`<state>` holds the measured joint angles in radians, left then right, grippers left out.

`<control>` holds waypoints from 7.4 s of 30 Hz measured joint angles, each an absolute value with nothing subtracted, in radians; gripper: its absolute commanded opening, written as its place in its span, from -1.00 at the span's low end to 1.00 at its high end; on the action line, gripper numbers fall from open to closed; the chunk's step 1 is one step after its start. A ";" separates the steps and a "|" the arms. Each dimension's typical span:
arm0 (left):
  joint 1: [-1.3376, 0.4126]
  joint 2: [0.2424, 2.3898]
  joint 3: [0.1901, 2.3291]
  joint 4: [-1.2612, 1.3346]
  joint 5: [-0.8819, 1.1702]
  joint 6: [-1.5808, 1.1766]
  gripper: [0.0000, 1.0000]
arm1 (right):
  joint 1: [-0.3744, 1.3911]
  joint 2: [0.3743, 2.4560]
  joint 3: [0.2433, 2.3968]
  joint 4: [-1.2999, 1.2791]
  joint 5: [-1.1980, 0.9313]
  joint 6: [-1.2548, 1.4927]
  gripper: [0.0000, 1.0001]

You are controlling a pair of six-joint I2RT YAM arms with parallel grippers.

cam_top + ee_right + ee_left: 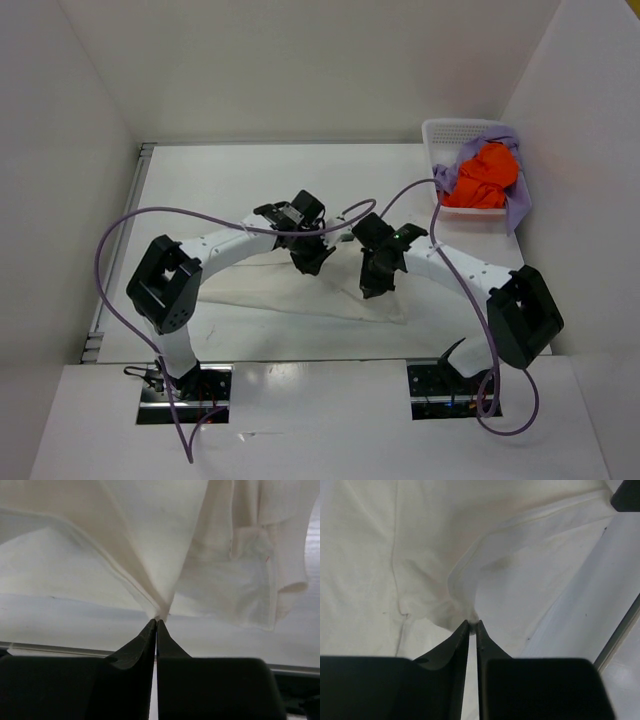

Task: Fold and stack the t-shirts
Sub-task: Fold the other side of the tshirt into a rectangle, then rotate the tshirt 90 degrees, then grab the bottom of the folded rectangular tshirt with both arms

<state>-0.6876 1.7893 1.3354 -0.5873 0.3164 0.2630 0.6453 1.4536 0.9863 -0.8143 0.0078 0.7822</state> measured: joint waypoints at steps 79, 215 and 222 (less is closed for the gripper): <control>0.419 1.740 1.114 -0.567 0.063 0.464 -0.55 | 0.327 2.794 2.770 -0.915 0.245 0.583 -0.60; -0.781 0.676 0.479 -0.727 0.346 1.650 0.67 | 1.012 1.507 0.844 -0.610 -0.075 1.031 0.61; -0.814 0.631 0.360 -0.694 0.345 1.840 0.56 | 1.010 1.569 0.844 -0.590 -0.096 1.010 0.61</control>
